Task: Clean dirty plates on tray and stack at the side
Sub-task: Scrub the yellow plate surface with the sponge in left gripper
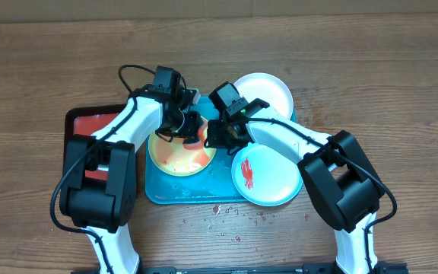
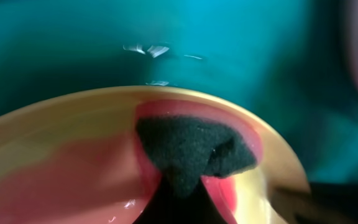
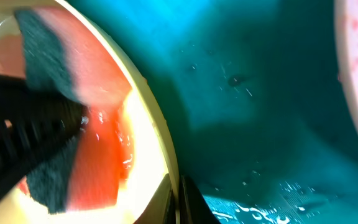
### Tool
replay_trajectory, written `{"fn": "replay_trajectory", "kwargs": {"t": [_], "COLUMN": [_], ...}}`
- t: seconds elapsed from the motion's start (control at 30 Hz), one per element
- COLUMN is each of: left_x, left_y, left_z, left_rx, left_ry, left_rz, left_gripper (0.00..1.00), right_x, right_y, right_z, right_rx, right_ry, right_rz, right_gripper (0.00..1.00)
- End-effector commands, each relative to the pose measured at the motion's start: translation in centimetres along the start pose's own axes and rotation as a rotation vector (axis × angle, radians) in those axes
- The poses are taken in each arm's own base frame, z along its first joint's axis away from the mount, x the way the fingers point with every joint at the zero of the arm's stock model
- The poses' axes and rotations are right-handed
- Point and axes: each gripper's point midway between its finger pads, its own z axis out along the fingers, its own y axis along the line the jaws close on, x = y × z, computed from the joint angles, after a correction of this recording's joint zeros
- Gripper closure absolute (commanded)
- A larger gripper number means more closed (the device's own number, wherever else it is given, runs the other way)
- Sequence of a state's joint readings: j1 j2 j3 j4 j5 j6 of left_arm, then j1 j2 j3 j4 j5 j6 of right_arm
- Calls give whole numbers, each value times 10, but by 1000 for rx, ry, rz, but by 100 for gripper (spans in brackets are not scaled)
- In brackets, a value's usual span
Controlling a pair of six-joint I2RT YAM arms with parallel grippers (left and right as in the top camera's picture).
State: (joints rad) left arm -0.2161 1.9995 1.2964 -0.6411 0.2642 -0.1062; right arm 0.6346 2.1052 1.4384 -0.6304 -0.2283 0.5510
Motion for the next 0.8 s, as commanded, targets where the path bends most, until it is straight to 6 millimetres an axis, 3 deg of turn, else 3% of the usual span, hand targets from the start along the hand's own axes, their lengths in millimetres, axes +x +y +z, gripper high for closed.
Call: {"fn": "replay_trajectory", "kwargs": {"t": [0.0,0.1,0.23,0.43,0.5,0.57,0.7,0.77], "left_x": [-1,9,32,67,68,64,41,24], "left_y": [86,108,102,19,-11,-29,-28,-14], "left_z": [-16,-41,-48,-23,-21,-22,-15,-11], "left_rx": [-499,-678,-677,-156,38,154,146,63], "left_ry": [-73,-55,74,337,345,325,228,166], "left_rz": [-314,-355,-331,-71,18,78,91,27], "left_gripper": [96,96,96,96,96,96,96,96], "right_x": [1,1,0,0,0,0,1,1], "right_y": [-3,-3,-2,-2,-2,-2,-3,-3], "right_z": [2,3,3,3,3,3,3,3], "right_rx": [10,9,5,5,5,5,9,9], "right_ry": [9,8,2,2,3,4,9,10], "right_rz": [8,8,6,6,6,6,8,8], "right_gripper": [96,96,96,96,96,96,96,96]}}
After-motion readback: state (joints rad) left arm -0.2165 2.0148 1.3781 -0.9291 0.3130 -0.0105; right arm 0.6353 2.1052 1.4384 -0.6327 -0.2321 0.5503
